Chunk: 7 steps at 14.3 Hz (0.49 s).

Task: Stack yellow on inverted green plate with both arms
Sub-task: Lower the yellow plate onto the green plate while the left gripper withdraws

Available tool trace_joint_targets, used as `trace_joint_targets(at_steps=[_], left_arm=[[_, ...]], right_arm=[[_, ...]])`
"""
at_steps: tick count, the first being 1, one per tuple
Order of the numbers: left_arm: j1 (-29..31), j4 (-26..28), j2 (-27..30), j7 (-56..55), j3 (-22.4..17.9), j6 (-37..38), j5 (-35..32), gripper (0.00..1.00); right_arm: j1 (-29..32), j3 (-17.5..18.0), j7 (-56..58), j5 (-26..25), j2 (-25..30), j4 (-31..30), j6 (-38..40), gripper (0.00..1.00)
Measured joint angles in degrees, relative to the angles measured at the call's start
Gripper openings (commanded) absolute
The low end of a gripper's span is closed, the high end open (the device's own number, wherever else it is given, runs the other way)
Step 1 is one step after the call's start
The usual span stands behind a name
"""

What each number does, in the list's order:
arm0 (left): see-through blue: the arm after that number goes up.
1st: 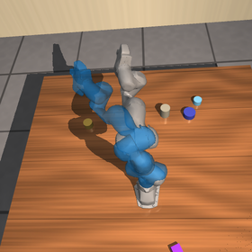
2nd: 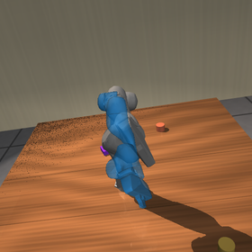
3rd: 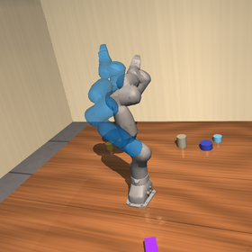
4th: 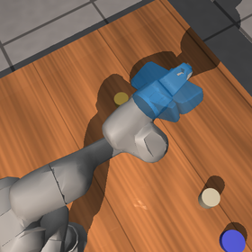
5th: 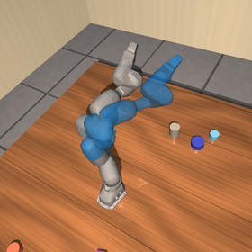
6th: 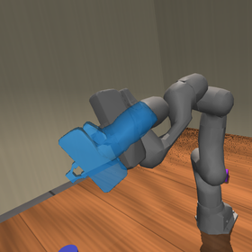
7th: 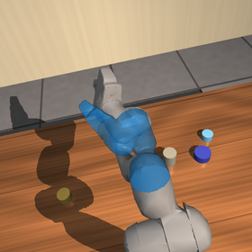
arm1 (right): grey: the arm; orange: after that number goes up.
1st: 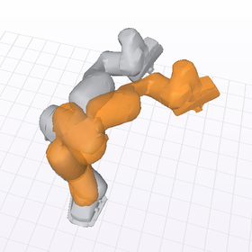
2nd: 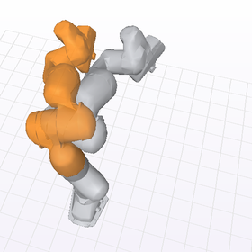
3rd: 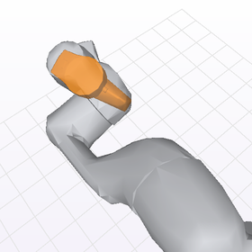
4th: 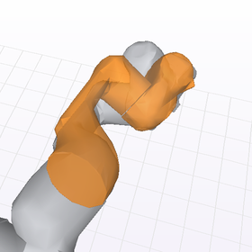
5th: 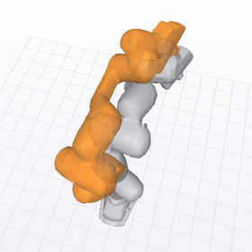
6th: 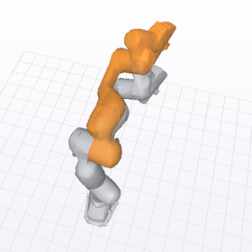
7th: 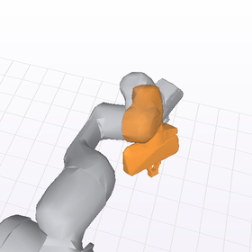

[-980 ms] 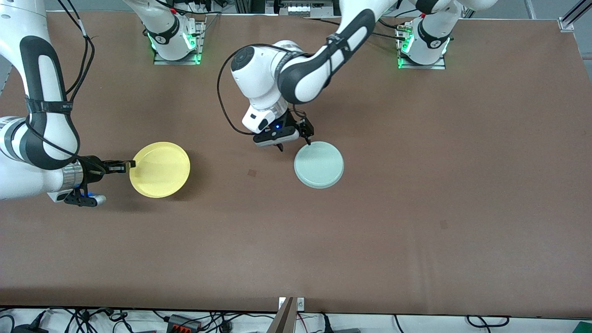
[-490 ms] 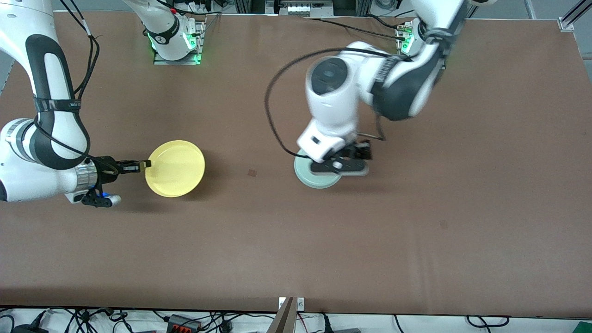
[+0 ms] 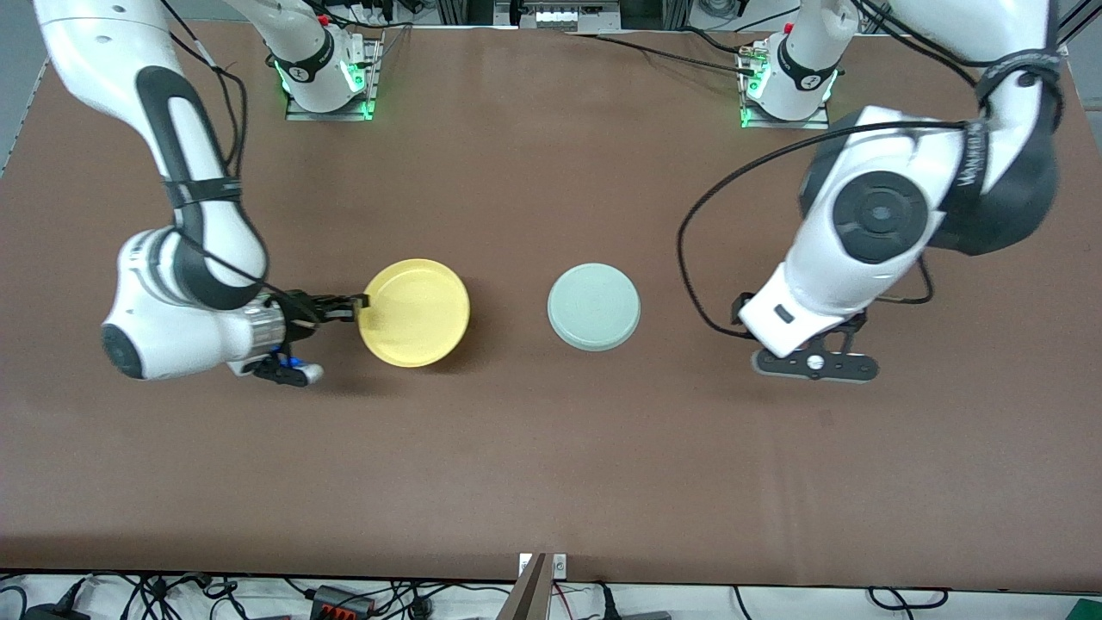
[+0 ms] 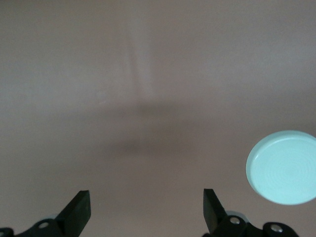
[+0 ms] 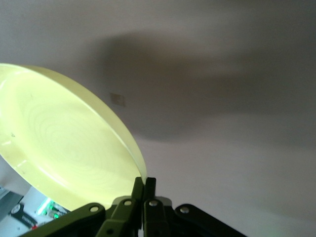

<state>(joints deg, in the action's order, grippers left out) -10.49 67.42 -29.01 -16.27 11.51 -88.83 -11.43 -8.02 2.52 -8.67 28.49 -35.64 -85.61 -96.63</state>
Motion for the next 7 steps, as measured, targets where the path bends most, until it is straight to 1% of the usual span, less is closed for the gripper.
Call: trace_joint_targets(at_steps=[4,6,7], left_arm=[[3.2,0.1,3.5,3.9,0.0,7.8,3.0,1.0],[4.5,1.2,5.3,4.6,0.1,9.0,5.4,1.0],[6.1,3.0,7.0,5.1,0.1,9.0,7.7,1.0]], right_arm=[[-8.1,0.2,-7.5,1.0,-2.0,0.0,-7.4,0.0],[-11.8,0.2,-10.1,4.0,-3.2,-0.1,-11.4,0.0],[-13.3,0.2,-11.2,5.8,-3.9,-0.1,-13.4,0.0]])
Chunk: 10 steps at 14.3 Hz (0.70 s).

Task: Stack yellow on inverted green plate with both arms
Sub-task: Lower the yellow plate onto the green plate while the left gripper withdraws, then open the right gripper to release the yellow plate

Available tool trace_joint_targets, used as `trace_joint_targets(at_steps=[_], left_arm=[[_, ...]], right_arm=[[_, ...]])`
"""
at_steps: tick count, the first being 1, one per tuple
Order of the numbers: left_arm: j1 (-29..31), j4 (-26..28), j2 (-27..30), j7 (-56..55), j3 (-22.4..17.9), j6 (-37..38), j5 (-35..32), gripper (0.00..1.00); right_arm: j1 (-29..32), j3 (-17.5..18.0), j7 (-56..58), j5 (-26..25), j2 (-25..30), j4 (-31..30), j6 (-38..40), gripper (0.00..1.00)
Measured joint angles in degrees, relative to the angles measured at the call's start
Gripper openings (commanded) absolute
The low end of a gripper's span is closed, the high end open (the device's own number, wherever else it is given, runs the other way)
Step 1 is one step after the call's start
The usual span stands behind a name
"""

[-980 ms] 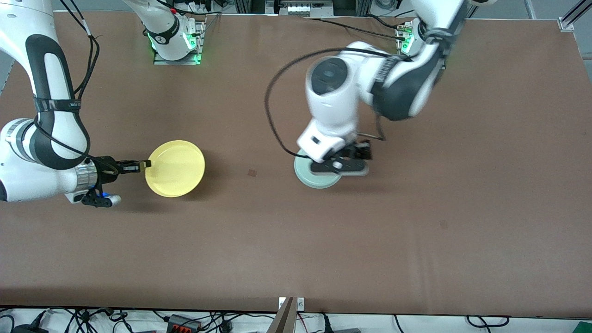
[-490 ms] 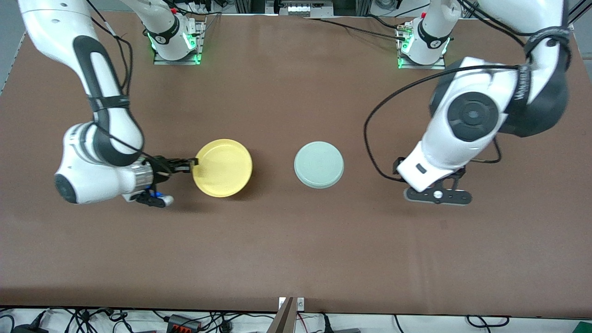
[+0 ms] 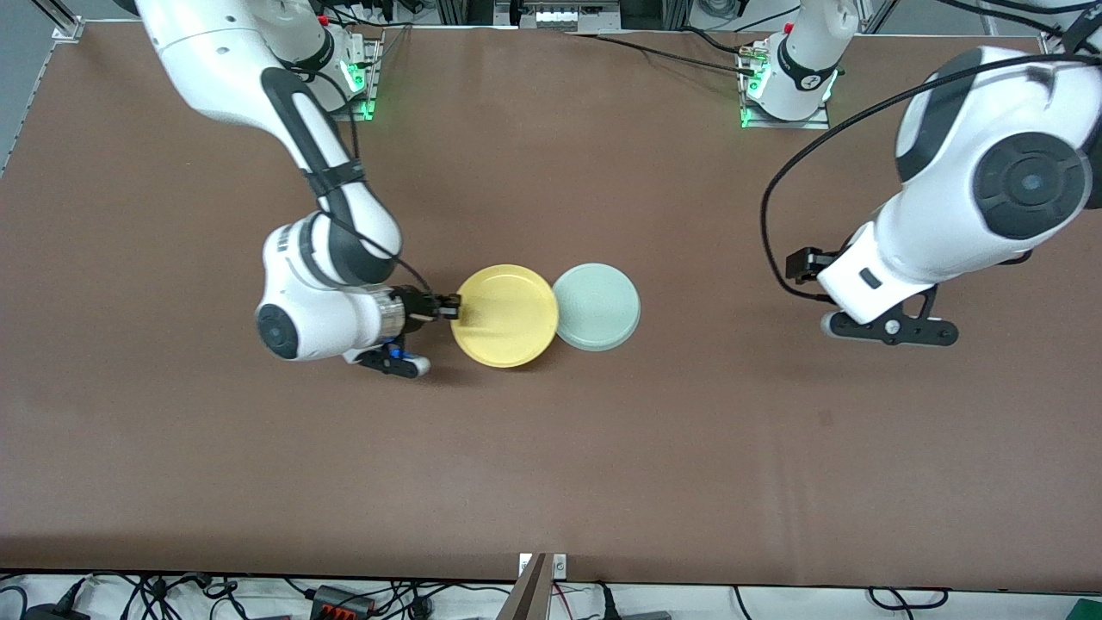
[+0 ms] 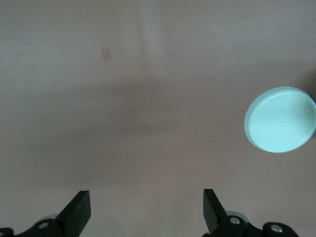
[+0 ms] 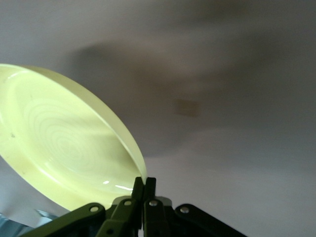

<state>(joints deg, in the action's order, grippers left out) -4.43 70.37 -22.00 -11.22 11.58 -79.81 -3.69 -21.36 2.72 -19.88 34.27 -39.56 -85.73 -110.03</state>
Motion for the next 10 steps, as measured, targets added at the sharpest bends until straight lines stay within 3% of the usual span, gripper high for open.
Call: trace_joint_targets(at_steps=[3,6,10], left_arm=[[4.2,7.7,7.4,4.4,-0.5,-1.7,3.9,1.0],[3.4,14.3,14.1,6.9,-4.1,-5.3,4.2,1.0],[1.5,19.1,17.0,8.5,-9.2,-15.4,4.2,1.0]], right_arm=[[-4.6,0.0,-3.6,2.1,-2.1,-0.1,-5.5,0.0],[-10.0,0.0,-6.1,2.1,-3.6,-0.3,-10.8,0.0],[-13.3,0.0,-7.1,2.1,-4.9,-0.5,-16.1,0.0]])
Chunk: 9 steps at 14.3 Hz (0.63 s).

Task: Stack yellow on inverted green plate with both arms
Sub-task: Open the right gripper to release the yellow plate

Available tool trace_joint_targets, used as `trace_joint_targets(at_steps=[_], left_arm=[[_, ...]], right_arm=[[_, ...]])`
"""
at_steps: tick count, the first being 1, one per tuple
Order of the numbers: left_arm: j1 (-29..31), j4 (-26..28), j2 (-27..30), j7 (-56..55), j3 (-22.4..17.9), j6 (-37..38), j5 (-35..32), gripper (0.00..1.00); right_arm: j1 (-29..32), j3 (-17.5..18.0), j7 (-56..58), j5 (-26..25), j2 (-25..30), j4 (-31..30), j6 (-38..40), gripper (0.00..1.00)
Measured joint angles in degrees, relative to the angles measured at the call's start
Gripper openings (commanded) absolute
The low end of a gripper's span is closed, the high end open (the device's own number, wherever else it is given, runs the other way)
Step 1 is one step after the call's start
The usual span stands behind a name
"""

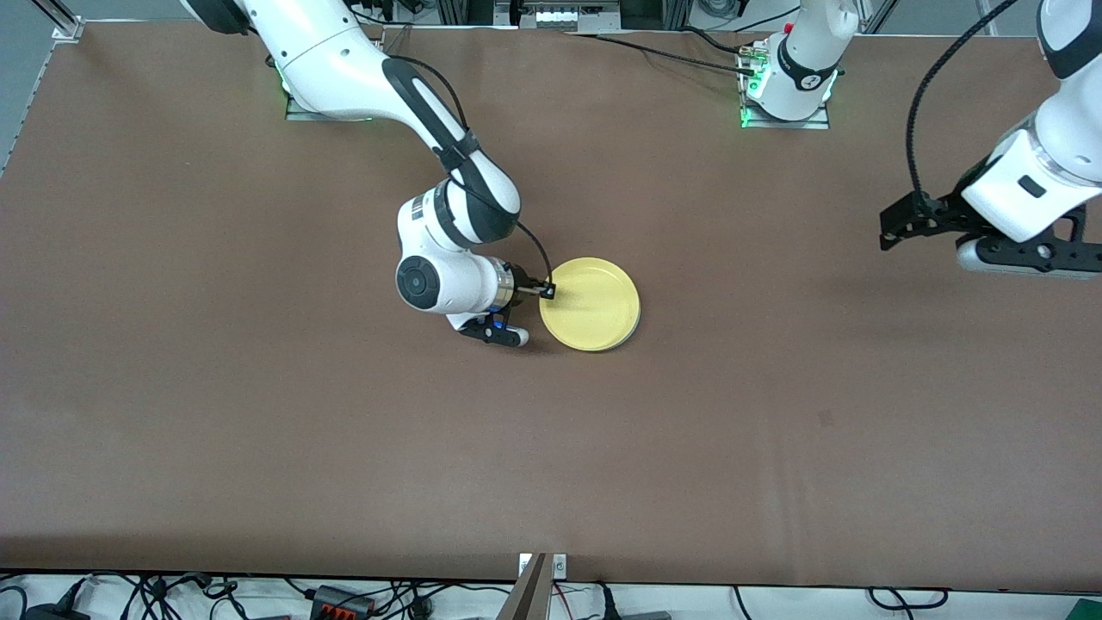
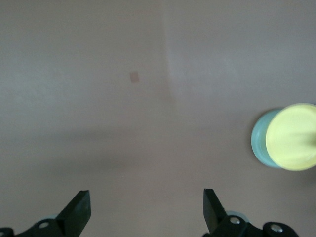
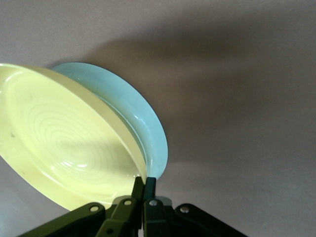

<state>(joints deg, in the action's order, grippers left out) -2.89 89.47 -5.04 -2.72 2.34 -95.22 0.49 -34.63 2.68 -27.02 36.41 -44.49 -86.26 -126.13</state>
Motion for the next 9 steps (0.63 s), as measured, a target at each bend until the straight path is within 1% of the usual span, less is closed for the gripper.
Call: trace_joint_targets(at_steps=[3,8,9], left_arm=[[0.0,2.4,1.0,0.0,-0.2,-1.8,0.0,1.0],[-0.2,8.0,6.8,0.0,-0.2,-3.9,0.0,1.0],[-0.2,8.7,7.3,0.0,-0.2,-4.1,0.0,1.0]], right_arm=[[-0.1,-0.1,0.0,0.0,-0.6,0.0,-0.8,0.0],[-0.8,-0.1,0.0,0.0,-1.5,0.0,-1.0,0.0],[-0.8,-0.1,0.0,0.0,-1.5,0.0,-1.0,0.07]])
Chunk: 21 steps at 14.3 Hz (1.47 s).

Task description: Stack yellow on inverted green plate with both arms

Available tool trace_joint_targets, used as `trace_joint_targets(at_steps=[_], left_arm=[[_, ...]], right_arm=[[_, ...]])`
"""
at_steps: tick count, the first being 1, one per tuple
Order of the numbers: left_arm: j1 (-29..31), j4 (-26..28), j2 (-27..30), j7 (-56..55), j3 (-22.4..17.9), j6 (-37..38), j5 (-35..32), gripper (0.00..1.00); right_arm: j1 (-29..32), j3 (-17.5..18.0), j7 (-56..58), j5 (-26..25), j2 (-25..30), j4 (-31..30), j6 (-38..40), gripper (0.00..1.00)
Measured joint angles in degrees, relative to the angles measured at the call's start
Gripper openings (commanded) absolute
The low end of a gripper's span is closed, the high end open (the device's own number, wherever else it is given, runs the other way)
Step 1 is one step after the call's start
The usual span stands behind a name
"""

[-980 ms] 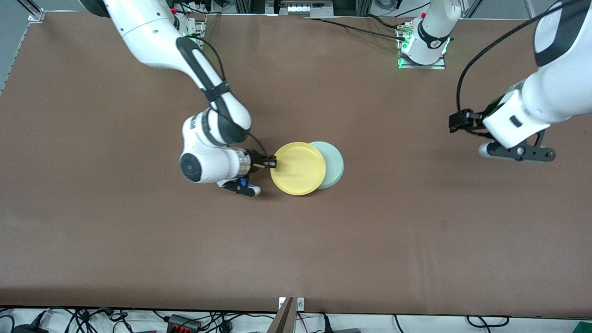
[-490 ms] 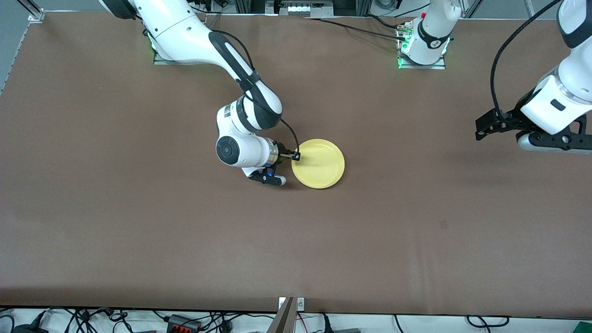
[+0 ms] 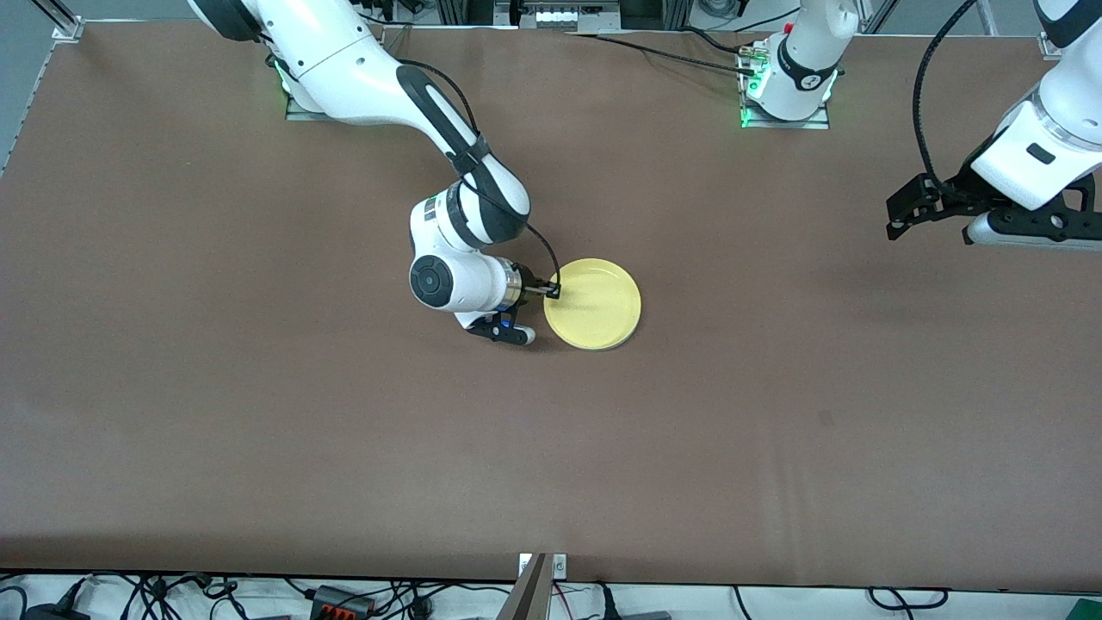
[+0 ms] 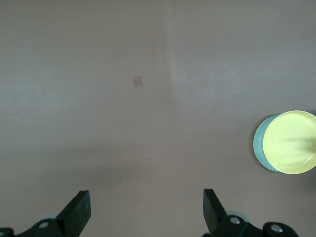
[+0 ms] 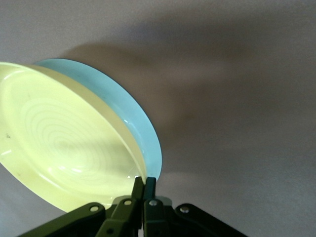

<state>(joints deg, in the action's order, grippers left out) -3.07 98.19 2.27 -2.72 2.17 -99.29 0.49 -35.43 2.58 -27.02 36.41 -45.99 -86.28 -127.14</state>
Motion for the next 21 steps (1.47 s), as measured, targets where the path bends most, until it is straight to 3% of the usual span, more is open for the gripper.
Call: trace_joint_targets(at_steps=[1,2,8,10,15,21], left_arm=[[0.0,0.5,0.2,0.0,0.0,-0.1,0.0,1.0],[0.0,0.9,0.2,0.0,0.0,-0.1,0.0,1.0],[0.0,1.4,0.1,0.0,0.2,0.3,0.0,1.0],[0.1,1.4,0.1,0.0,0.1,1.0,0.0,1.0],[0.2,1.0,0.2,0.0,0.0,2.6,0.0,1.0],[-0.2,0.9,0.2,0.0,0.2,2.6,0.0,1.0]], right_arm=[[0.0,0.0,0.0,0.0,0.0,0.0,0.0,0.65],[0.0,0.0,0.0,0.0,0.0,0.1,-0.1,1.0],[0.0,-1.4,-0.1,-2.3,2.0,2.1,-0.4,1.0],[0.0,-3.0,-0.2,-7.4,5.0,2.5,0.8,1.0],[0.7,-10.0,0.8,-22.4,14.3,2.7,12.2,1.0],[5.9,-14.3,9.2,-24.4,22.1,3.1,22.3,1.0]])
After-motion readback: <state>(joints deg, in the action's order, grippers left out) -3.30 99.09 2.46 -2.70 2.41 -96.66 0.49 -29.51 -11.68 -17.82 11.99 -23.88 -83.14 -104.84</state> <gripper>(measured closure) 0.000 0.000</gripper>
